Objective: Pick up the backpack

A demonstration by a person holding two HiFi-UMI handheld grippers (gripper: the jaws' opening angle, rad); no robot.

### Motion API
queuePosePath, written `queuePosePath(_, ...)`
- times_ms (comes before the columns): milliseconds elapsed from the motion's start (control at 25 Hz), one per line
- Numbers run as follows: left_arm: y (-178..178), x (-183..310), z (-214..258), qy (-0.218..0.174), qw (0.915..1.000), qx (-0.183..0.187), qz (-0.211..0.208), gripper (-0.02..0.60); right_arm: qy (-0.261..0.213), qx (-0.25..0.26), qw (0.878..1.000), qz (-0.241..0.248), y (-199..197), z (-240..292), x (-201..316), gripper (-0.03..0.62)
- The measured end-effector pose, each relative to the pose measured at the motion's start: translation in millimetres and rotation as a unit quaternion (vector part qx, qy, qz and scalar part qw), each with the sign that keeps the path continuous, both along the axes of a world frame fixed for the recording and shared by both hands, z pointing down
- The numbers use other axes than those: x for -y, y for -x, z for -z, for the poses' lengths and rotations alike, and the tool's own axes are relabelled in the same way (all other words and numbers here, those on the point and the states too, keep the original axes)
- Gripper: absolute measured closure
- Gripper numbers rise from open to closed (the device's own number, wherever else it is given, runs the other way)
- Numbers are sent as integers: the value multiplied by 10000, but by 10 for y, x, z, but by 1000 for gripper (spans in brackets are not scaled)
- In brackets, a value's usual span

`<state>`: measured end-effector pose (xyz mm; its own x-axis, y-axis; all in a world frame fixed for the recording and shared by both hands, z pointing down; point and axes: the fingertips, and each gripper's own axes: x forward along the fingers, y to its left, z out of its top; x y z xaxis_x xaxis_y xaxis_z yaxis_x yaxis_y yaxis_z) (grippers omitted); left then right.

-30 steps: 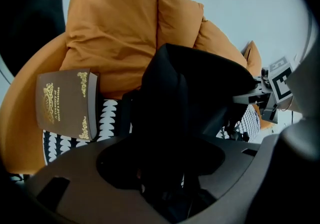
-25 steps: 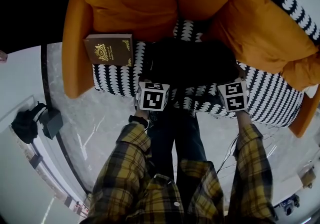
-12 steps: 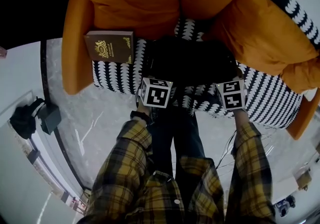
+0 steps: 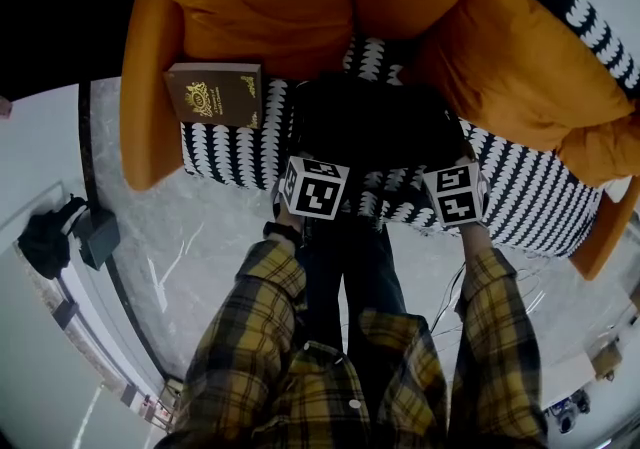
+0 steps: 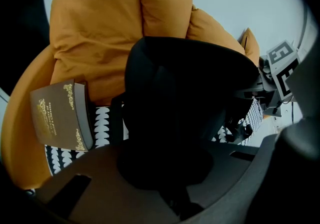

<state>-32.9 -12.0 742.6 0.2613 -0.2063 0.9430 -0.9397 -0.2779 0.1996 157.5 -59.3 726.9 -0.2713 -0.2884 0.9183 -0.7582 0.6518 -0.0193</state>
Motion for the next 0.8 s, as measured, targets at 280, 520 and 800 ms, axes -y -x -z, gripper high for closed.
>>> queuePosePath(280,0,6,139,-96,9999,90,-56,548,-7,14,9999,-143,-6,97,-27,563)
queuePosePath(520,5,90,294,-215,9997,43,-132,549,-83,-31,9992,-402,-15,167,-18,563)
queuePosePath(800,-20,127,526,-376,9990,-32,-241,549,-190,90,9975,-668,-46,358,-49,563)
